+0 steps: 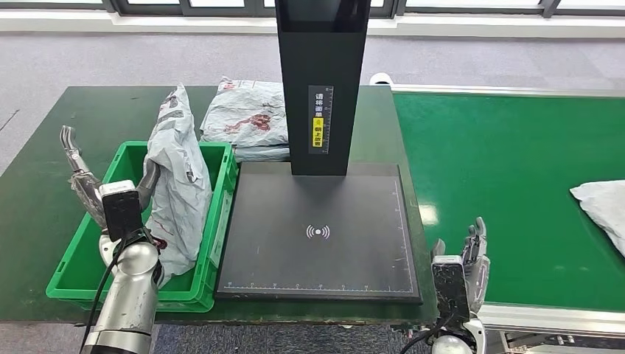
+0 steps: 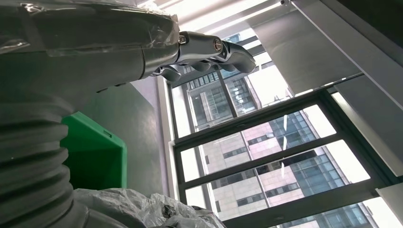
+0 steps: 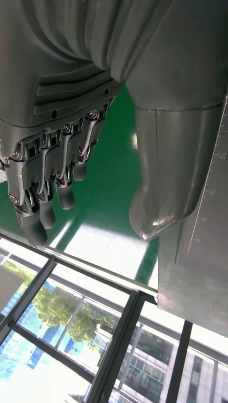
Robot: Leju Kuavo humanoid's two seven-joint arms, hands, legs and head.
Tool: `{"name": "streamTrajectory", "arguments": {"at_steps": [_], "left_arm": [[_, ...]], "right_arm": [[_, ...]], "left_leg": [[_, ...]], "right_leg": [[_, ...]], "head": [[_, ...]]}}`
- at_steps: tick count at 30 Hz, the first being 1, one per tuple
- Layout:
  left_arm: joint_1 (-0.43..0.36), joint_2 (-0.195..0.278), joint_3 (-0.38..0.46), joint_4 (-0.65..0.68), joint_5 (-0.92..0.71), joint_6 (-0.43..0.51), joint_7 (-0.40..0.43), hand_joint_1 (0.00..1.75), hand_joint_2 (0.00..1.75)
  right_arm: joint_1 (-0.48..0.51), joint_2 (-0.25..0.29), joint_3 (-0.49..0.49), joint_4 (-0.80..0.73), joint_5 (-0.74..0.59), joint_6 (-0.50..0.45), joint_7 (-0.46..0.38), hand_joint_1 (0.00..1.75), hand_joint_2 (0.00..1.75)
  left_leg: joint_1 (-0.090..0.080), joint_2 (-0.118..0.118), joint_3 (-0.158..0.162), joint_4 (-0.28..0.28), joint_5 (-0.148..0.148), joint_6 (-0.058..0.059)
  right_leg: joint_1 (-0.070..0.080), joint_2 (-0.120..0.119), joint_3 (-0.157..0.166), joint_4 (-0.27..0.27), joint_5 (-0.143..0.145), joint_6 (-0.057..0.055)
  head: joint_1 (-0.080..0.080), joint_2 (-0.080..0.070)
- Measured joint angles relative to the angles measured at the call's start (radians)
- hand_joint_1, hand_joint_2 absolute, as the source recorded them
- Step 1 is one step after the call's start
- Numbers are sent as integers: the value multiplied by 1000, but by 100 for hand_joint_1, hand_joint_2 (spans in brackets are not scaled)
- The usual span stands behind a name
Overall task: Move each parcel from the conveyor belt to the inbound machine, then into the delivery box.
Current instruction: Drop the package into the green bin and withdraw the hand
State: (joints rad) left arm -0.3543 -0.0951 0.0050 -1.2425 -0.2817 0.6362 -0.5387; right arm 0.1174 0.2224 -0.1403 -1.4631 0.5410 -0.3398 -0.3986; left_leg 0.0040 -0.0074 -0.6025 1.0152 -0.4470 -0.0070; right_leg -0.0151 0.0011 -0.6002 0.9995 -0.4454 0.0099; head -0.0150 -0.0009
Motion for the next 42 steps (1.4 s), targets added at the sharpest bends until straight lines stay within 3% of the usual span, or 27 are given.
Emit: {"name": "streamTrajectory", "arguments": {"at_steps": [11, 18, 22, 38, 42], "left_arm": [[0, -4, 0, 3, 14, -5, -4, 0, 175], [7, -35, -2, -68, 277, -185, -78, 0, 175], [-17, -59, -16, -89, 332, -166, -55, 0, 175], [-100, -83, -27, -39, 364, -149, -31, 0, 175], [-114, -91, -35, -30, 380, -220, 7, 0, 175]], "right_arm": [[-2, 0, 4, 10, 0, -10, -1, 0, 175], [-15, -1, 6, 10, -16, -12, -20, 0, 175], [-31, -1, 25, 10, -16, -26, -31, 0, 175], [-41, -5, 40, 10, -40, -60, -34, 0, 175], [-41, -7, 41, 10, -54, -74, -31, 0, 175]], "left_leg": [[0, 0, 0, 0, 0, 0], [0, 0, 0, 0, 0, 0], [0, 0, 0, 0, 0, 0], [0, 0, 0, 0, 1, -1], [0, 0, 0, 0, 1, -1]], "right_leg": [[0, 0, 0, 0, 0, 0], [0, 0, 0, 0, 0, 0], [0, 0, 0, 0, 0, 0], [0, 0, 0, 0, 1, 0], [0, 0, 0, 0, 1, 0]], "head": [[0, 0], [0, 0], [0, 0], [0, 0], [0, 0]]}}
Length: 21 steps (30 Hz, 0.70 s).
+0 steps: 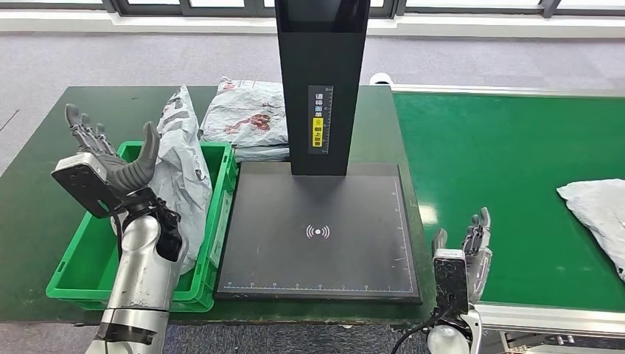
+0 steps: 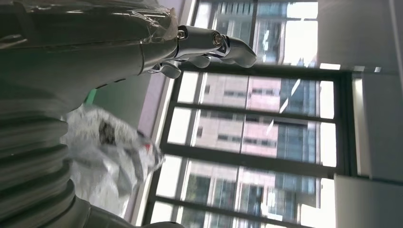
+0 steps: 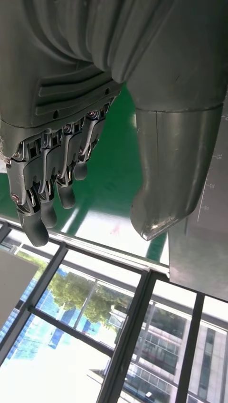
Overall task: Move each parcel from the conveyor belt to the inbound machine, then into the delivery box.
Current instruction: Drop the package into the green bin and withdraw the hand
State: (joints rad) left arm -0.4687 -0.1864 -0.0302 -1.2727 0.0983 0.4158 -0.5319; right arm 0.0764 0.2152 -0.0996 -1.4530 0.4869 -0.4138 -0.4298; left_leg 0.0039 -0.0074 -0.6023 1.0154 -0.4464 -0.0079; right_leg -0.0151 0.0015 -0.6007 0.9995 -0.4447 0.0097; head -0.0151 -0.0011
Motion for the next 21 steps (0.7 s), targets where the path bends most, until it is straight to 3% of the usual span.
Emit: {"name": "streamTrajectory", "arguments": {"at_steps": [4, 8, 11, 15, 21], "left_arm": [[-10, -11, -57, 9, 6, -148, 24, 0, 175], [-15, -29, -159, 3, -17, -250, 35, 0, 175], [-17, -32, -241, -8, -61, -273, 30, 0, 175], [-17, -34, -307, -17, -74, -279, 28, 0, 175], [-36, -42, -377, -10, -124, -287, 21, 0, 175]], "right_arm": [[-8, -4, 1, 0, 0, -21, 0, 0, 0], [-34, -12, 14, 5, 8, -38, 6, 0, 0], [-42, -21, 27, 12, 2, -42, 0, 0, 0], [-45, -28, 37, 18, -2, -44, -5, 0, 175], [-66, -33, 48, 27, -34, -51, -2, 0, 175]], "left_leg": [[0, 0, 0, 0, 0, 0], [0, 0, 0, 0, 0, 0], [0, 0, 0, 0, 0, 0], [0, 0, 0, 0, 0, 0], [0, 0, 0, 0, 0, 0]], "right_leg": [[0, 0, 0, 0, 0, 0], [0, 0, 0, 0, 1, 1], [0, 0, 0, 0, 1, 1], [0, 0, 0, 0, 1, 1], [0, 0, 0, 0, 1, 1]], "head": [[0, 0], [0, 0], [0, 0], [0, 0], [0, 0]]}}
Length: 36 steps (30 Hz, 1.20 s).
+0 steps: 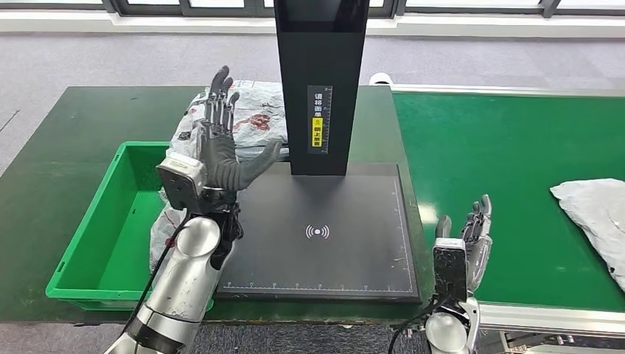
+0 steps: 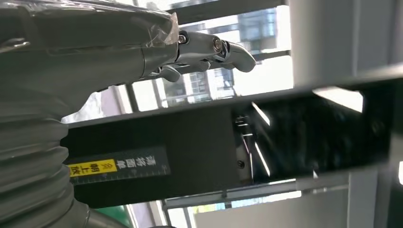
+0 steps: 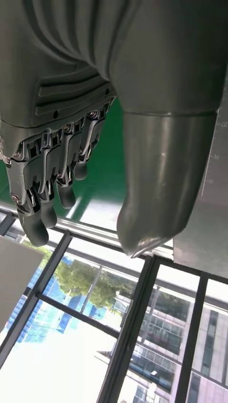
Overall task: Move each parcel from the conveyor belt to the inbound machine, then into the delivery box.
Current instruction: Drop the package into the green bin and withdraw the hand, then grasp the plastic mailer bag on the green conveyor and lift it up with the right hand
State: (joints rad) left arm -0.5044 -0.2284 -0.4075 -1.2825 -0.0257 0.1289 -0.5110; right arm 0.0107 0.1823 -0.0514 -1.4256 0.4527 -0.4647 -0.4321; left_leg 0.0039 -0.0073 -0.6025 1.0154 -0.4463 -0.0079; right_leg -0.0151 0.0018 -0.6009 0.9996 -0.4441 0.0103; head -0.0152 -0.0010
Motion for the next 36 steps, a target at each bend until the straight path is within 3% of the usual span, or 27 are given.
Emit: {"name": "streamTrajectory", "arguments": {"at_steps": [3, 9, 20, 29, 36], "left_arm": [[-44, -9, -56, 34, -73, 32, -18, 0, 175], [-102, -36, -124, 134, -69, 37, -14, 0, 175], [-109, -54, -146, 239, -37, 19, 9, 0, 175], [-95, -93, -169, 471, -37, -21, -1, 0, 175], [-93, -117, -169, 659, -45, 48, -17, 0, 175]], "right_arm": [[-26, 0, 1, 9, -4, -4, 8, 0, 175], [-47, -4, 1, 28, -7, -6, 14, 0, 175], [-47, -8, 1, 34, -45, 6, 14, 0, 175], [-51, -12, 1, 50, -39, 0, 16, 0, 175], [-42, -14, 1, 58, -35, 11, 39, 0, 175]], "left_leg": [[0, 0, 0, 0, 0, 0], [-1, 0, 0, 0, 0, 0], [0, 0, 0, 0, 0, 0], [-1, 0, 0, 0, 0, 0], [0, 0, 0, 0, 0, 0]], "right_leg": [[0, 0, 0, 0, 0, 1], [-1, 0, 1, 0, 1, 1], [0, 0, 0, 0, 0, 0], [-1, 0, 0, 0, 0, 1], [0, 0, 0, 0, 0, 0]], "head": [[0, 0], [0, 0], [0, 0], [0, 0], [0, 0]]}}
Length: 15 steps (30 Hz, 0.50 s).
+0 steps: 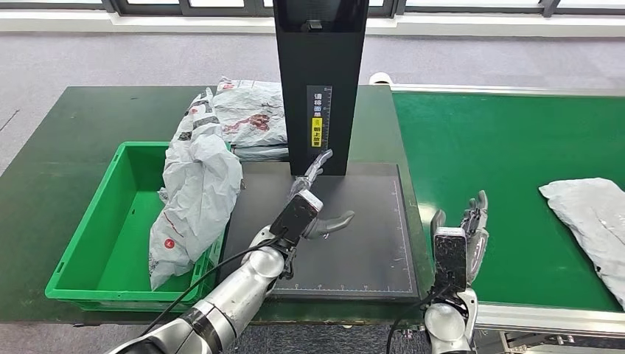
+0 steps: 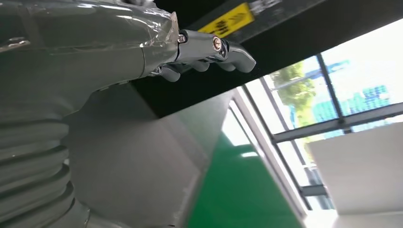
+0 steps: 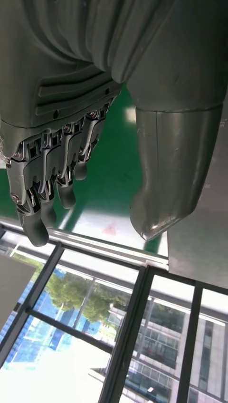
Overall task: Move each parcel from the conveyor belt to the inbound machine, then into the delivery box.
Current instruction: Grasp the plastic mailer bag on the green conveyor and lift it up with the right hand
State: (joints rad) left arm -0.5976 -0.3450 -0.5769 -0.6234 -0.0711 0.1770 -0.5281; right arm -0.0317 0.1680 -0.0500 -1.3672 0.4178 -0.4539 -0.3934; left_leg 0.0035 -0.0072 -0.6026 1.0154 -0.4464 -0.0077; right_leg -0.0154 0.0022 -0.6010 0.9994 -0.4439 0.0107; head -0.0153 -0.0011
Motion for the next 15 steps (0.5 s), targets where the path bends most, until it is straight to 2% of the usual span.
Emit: {"name": "streamTrajectory", "arguments": {"at_steps": [6, 15], "left_arm": [[9, -3, 6, 66, -11, 74, 21, 0, 175], [36, -2, 71, 82, 11, 136, -26, 0, 175]], "right_arm": [[14, -2, 0, 5, -5, 6, -5, 0, 175], [17, -3, -2, 16, 106, -56, 22, 0, 175]], "left_leg": [[0, 0, 0, 0, 0, 0], [0, 0, 0, 0, 0, 0]], "right_leg": [[0, 0, 0, 0, 0, 0], [0, 0, 0, 0, 0, 0]], "head": [[0, 0], [0, 0]]}}
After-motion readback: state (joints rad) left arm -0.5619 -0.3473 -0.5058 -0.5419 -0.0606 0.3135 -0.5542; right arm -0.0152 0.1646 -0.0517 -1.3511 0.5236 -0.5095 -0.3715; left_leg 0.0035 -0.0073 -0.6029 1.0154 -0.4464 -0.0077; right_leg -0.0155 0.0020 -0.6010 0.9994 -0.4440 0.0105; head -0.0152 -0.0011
